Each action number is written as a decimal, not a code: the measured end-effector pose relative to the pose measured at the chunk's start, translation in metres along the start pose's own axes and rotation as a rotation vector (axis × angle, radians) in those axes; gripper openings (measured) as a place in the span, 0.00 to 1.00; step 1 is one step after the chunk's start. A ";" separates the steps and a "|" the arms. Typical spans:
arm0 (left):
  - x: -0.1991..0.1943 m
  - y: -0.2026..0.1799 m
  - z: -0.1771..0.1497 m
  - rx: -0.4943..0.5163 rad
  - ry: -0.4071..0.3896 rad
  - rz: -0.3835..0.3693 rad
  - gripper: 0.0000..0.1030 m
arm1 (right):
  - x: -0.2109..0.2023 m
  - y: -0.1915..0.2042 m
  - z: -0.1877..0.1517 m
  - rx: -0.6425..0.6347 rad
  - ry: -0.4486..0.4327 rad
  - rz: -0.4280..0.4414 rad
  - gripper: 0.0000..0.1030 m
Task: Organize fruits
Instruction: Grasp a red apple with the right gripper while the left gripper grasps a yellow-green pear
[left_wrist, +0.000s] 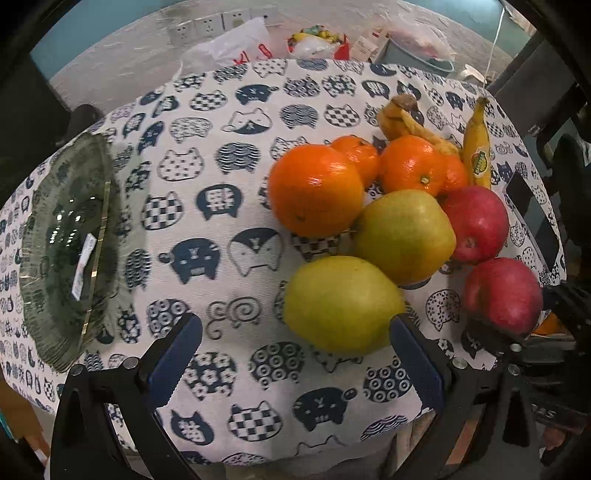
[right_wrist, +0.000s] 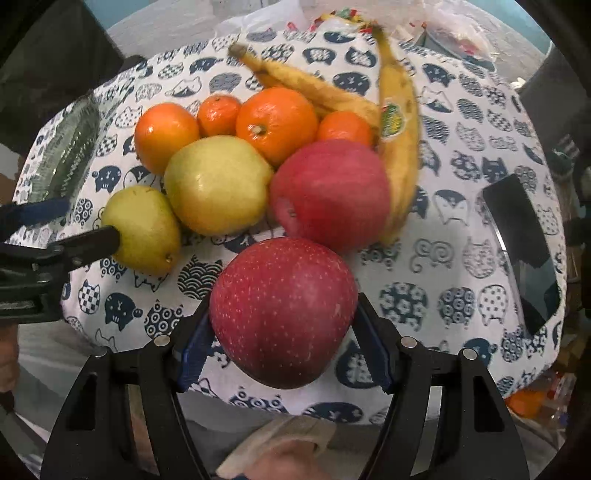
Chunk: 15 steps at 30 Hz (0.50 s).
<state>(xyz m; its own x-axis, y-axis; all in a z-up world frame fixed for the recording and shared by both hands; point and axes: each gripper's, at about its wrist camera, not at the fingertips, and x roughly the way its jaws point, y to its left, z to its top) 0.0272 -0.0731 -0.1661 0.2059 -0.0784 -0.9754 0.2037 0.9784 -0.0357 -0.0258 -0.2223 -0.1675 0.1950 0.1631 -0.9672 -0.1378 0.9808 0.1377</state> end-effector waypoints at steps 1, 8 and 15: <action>0.003 -0.003 0.001 0.003 0.005 -0.002 0.99 | -0.003 -0.002 0.000 0.003 -0.006 -0.003 0.68; 0.018 -0.014 0.008 0.012 0.031 -0.029 0.99 | -0.019 -0.017 0.000 0.002 -0.058 -0.028 0.68; 0.041 -0.018 0.013 0.021 0.082 -0.044 0.99 | -0.021 -0.019 0.000 -0.010 -0.074 -0.018 0.68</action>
<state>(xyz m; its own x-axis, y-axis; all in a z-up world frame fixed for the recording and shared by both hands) 0.0444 -0.0961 -0.2023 0.1174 -0.1049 -0.9875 0.2312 0.9700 -0.0755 -0.0270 -0.2440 -0.1492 0.2685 0.1535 -0.9510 -0.1430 0.9826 0.1183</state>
